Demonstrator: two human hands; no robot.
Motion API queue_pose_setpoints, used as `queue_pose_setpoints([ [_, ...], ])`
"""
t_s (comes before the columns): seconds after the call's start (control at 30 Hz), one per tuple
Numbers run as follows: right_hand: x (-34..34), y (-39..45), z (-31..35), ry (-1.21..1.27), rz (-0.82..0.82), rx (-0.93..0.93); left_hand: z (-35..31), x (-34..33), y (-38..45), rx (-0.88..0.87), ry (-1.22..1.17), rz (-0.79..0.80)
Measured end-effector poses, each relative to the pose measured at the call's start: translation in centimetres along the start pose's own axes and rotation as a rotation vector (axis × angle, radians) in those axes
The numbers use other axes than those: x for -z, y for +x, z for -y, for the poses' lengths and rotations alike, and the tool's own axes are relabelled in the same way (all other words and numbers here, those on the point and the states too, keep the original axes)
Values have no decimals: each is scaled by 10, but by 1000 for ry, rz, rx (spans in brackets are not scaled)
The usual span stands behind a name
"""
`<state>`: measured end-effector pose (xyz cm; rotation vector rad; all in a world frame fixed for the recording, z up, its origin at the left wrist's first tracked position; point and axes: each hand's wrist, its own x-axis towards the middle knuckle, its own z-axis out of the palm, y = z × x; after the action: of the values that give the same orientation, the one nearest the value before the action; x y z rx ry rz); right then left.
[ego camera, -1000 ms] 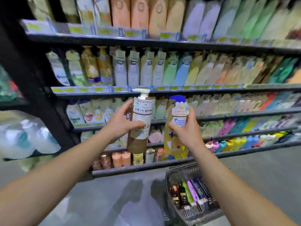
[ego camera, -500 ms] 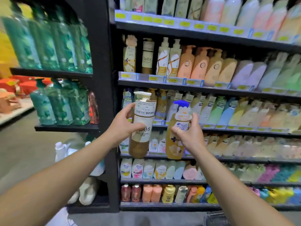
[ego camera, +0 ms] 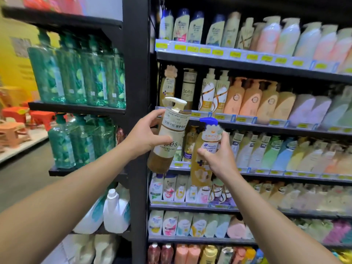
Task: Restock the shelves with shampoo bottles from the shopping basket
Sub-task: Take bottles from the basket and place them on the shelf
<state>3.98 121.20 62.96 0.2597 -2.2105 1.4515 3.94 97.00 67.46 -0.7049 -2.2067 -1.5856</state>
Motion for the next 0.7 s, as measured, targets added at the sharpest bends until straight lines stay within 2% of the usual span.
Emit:
queue_pose_setpoints([
  [0.3, 4, 95, -26, 45, -10, 64, -16, -2, 120, -178, 166, -55],
  [0.4, 9, 123, -36, 56, 34, 81, -19, -4, 161, -226, 195, -88],
  [0.7, 14, 162, -70, 69, 133, 108, 17, -30, 221, -208, 146, -160],
])
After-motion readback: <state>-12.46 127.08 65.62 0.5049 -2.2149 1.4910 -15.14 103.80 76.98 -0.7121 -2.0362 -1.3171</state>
